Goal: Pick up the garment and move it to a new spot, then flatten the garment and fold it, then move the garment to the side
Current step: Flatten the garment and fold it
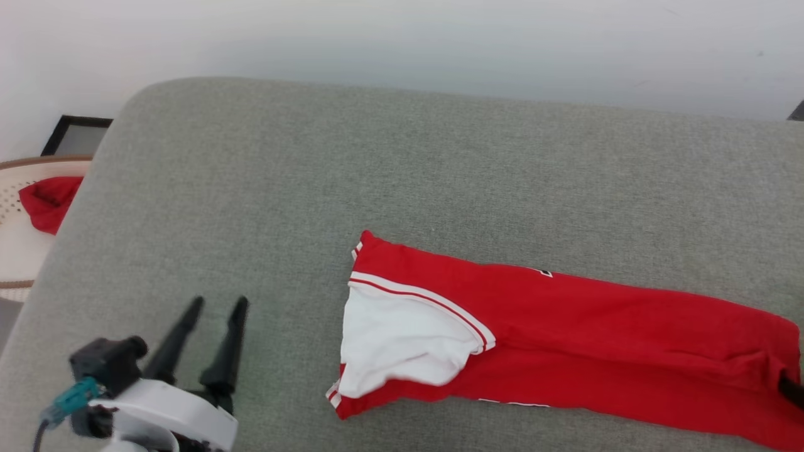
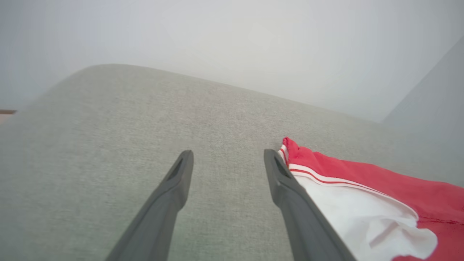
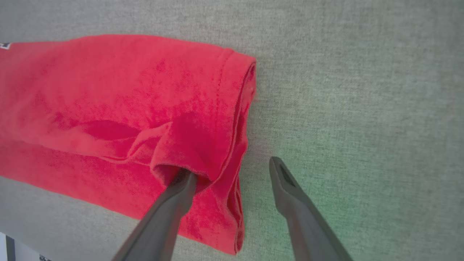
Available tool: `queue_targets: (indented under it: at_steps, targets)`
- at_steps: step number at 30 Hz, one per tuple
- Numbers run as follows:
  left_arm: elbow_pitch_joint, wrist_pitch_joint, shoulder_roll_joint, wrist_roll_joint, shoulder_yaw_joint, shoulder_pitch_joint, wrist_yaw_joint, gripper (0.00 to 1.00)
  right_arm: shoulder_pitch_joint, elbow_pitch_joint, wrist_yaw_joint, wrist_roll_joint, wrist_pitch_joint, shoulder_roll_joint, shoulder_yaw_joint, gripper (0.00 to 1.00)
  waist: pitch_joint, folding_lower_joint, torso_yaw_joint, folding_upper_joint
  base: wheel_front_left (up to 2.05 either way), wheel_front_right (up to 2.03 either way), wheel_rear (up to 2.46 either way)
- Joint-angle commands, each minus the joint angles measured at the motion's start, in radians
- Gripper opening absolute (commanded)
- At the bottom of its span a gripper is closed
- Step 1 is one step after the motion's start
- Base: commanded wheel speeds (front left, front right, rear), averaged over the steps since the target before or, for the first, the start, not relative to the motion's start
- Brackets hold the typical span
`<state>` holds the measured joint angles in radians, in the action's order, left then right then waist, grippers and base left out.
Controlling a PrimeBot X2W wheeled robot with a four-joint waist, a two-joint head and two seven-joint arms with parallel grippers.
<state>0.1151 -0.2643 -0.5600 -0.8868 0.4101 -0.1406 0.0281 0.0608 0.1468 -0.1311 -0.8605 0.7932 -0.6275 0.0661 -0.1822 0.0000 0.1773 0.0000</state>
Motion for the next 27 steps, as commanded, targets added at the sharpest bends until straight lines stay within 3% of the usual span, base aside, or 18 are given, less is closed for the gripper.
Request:
queue_targets:
  at_steps: [1, 7, 15, 16, 17, 18, 19, 27]
  targets:
    - [-0.011, 0.001, 0.015, 0.061, -0.036, 0.013, 0.008, 1.0, 0.024, 0.012, 0.001, 0.01, 0.014, 0.013, 0.015, 1.0, 0.0, 0.0, 0.006, 0.0, 0.0, 0.0, 0.0]
    - [-0.044, 0.001, 0.086, 0.257, -0.167, 0.038, -0.014, 1.0, 0.094, 0.071, 0.001, 0.069, 0.099, 0.066, 0.039, 1.0, -0.007, 0.0, 0.012, 0.0, 0.0, 0.0, 0.0]
    - [0.013, 0.001, 0.18, 0.361, -0.227, 0.036, -0.085, 1.0, 0.135, 0.131, 0.001, 0.158, 0.201, 0.149, 0.016, 1.0, -0.037, 0.0, 0.025, 0.0, 0.0, 0.0, 0.0]
    - [0.019, 0.001, 0.193, 0.369, -0.235, 0.028, -0.092, 1.0, 0.133, 0.133, 0.0, 0.17, 0.207, 0.156, 0.007, 0.4, -0.042, 0.0, 0.027, 0.0, 0.0, 0.0, 0.0]
    - [0.028, 0.001, 0.205, 0.373, -0.241, 0.025, -0.1, 1.0, 0.129, 0.135, 0.0, 0.172, 0.221, 0.164, -0.001, 0.08, -0.046, 0.0, 0.028, 0.0, 0.0, 0.0, 0.0]
    - [0.028, 0.001, 0.205, 0.373, -0.241, 0.025, -0.1, 1.0, 0.129, 0.135, 0.0, 0.172, 0.221, 0.164, -0.001, 0.08, -0.046, 0.0, 0.028, 0.0, 0.0, 0.0, 0.0]
    - [0.04, 0.001, 0.211, 0.384, -0.247, 0.024, -0.106, 1.0, 0.123, 0.135, 0.0, 0.172, 0.235, 0.17, -0.013, 0.0, -0.049, 0.0, 0.03, 0.0, 0.0, 0.0, 0.0]
    - [0.08, 0.001, 0.256, 0.444, -0.304, 0.025, -0.144, 1.0, 0.095, 0.105, 0.0, 0.167, 0.241, 0.171, 0.034, 0.0, -0.05, 0.0, 0.023, 0.0, 0.0, 0.0, 0.0]
